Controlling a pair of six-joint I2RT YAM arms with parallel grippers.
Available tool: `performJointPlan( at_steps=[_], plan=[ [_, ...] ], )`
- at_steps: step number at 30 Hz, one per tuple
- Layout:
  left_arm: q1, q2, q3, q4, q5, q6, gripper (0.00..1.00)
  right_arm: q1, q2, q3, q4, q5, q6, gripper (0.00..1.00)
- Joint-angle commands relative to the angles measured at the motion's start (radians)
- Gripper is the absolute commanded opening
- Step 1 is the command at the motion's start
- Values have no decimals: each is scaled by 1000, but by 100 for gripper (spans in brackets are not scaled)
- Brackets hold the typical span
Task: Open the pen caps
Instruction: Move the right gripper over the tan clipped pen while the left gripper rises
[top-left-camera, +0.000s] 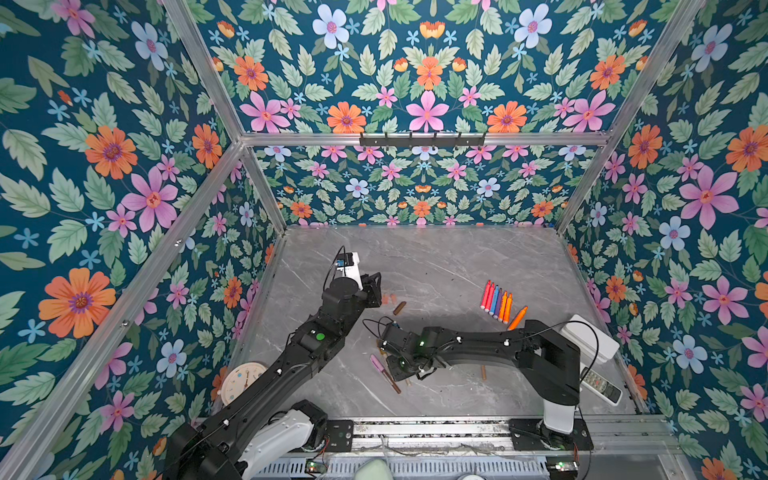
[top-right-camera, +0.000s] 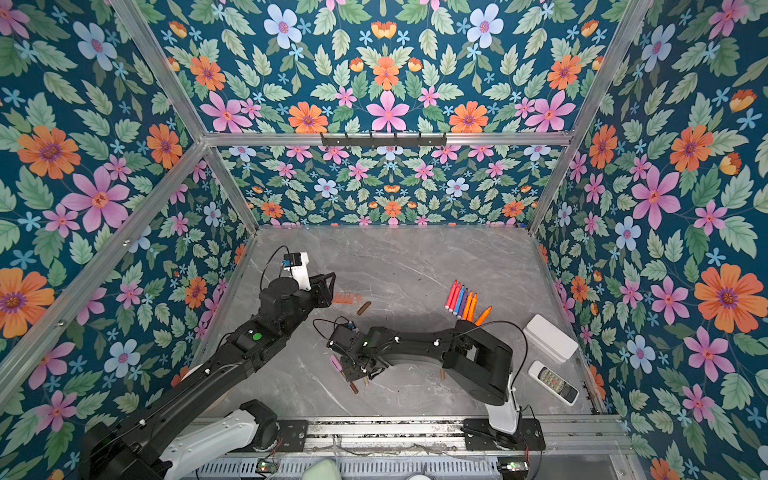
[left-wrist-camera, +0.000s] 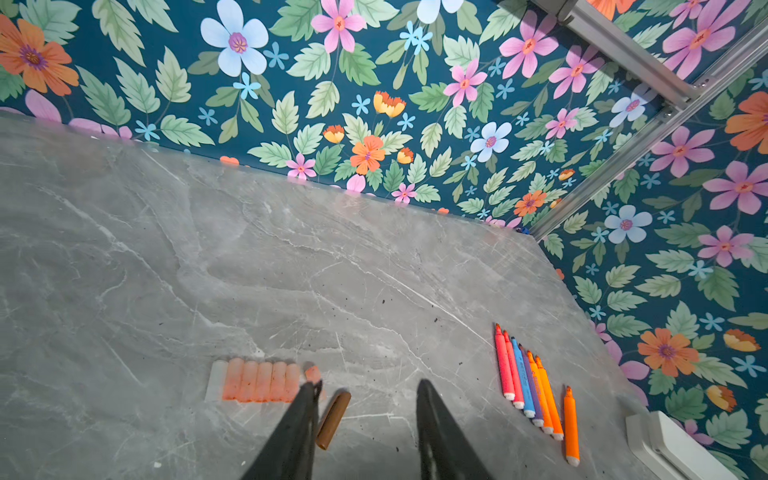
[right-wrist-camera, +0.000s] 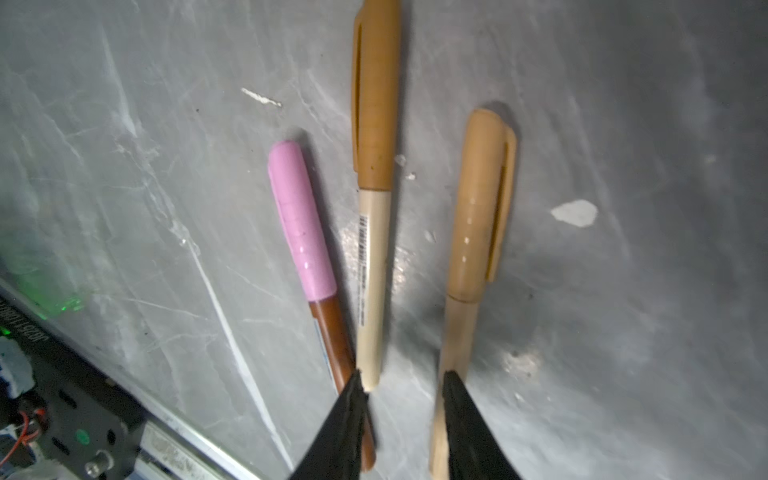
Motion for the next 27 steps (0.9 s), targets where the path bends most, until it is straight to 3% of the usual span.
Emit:
performJointPlan(
  at_steps=[1, 16, 27],
  plan=[
    [-1, -4, -5, 30, -14, 8, 41, 2, 26, 20, -71, 9, -4, 31],
    [1, 3, -9, 55, -4, 17, 41, 14, -99, -60, -85, 74, 26, 28],
    [1, 0, -12, 57, -1, 8, 41, 12, 48, -28, -142, 102, 7, 30]
  ],
)
